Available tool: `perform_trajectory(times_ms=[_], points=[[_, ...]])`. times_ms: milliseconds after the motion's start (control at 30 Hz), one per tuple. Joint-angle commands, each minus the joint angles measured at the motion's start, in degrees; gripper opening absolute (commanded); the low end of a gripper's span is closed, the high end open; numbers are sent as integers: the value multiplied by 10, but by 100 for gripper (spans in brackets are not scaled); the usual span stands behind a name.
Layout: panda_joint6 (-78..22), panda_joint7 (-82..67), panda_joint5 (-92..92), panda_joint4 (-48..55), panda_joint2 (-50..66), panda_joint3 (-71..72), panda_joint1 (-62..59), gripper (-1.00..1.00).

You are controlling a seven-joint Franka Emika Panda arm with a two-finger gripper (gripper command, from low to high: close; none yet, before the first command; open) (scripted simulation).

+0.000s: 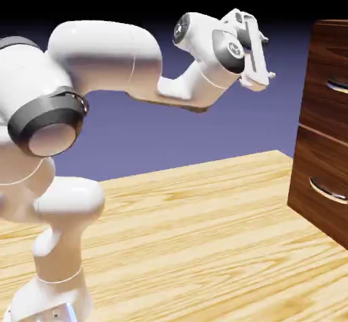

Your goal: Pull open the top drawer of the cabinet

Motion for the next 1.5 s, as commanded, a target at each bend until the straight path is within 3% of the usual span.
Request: perform_trajectory(times_ms=[0, 900, 1267, 1300, 1467], points=[[-2, -23, -25, 13, -1, -18, 20, 0], [-46, -652, -698, 352, -25, -512, 570, 0], [-4, -782, -631, 522, -116, -586, 696, 0], [-4, -782, -631, 522, -116, -586, 696, -100], [-28, -728, -670, 439, -78, -548, 637, -100]])
